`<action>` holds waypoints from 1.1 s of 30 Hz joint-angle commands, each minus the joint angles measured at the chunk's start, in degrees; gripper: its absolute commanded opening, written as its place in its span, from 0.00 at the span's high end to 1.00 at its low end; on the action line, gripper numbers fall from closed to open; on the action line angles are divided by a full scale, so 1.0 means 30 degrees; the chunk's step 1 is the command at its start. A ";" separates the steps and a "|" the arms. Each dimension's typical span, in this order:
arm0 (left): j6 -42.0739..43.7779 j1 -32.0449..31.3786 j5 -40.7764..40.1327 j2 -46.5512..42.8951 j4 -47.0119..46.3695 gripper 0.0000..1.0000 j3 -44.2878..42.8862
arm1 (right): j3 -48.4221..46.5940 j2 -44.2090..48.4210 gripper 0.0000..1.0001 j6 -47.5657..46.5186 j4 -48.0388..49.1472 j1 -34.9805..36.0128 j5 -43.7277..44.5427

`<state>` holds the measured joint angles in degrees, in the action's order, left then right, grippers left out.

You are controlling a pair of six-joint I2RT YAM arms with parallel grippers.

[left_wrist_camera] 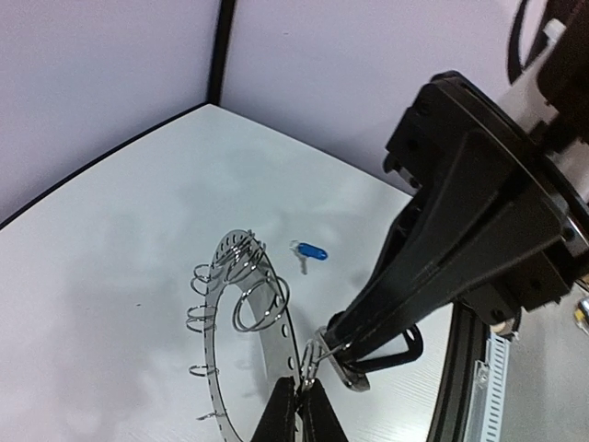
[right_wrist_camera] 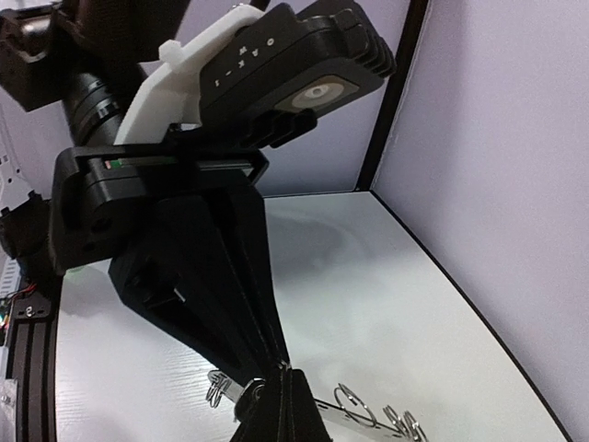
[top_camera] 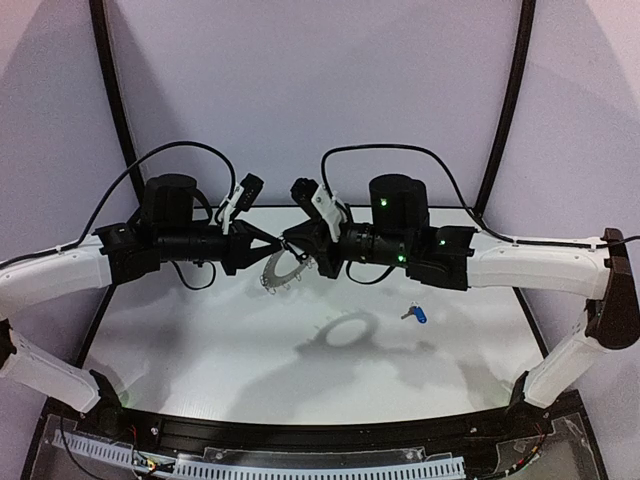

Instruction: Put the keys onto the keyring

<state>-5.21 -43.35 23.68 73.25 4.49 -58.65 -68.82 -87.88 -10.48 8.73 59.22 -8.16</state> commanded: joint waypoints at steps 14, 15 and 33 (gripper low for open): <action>-0.2517 -0.0109 -0.4028 -0.1160 -0.3465 0.99 0.0466 | -0.1468 -0.2748 1.00 0.0887 0.0126 0.1880 -0.1449; -0.2322 -0.0102 -0.3778 -0.1333 -0.3388 0.99 0.0600 | -0.1416 -0.2560 1.00 0.0600 0.0080 0.1851 -0.1180; 0.1082 -0.0109 0.1558 -0.6883 -0.1819 0.01 0.3647 | -0.1788 -0.0026 1.00 -0.1592 -0.5021 -0.0725 -0.6776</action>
<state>-4.91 -43.42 22.94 53.19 -0.62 -48.60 -73.41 -89.43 -13.30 -3.20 58.17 -24.64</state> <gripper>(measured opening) 0.987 0.013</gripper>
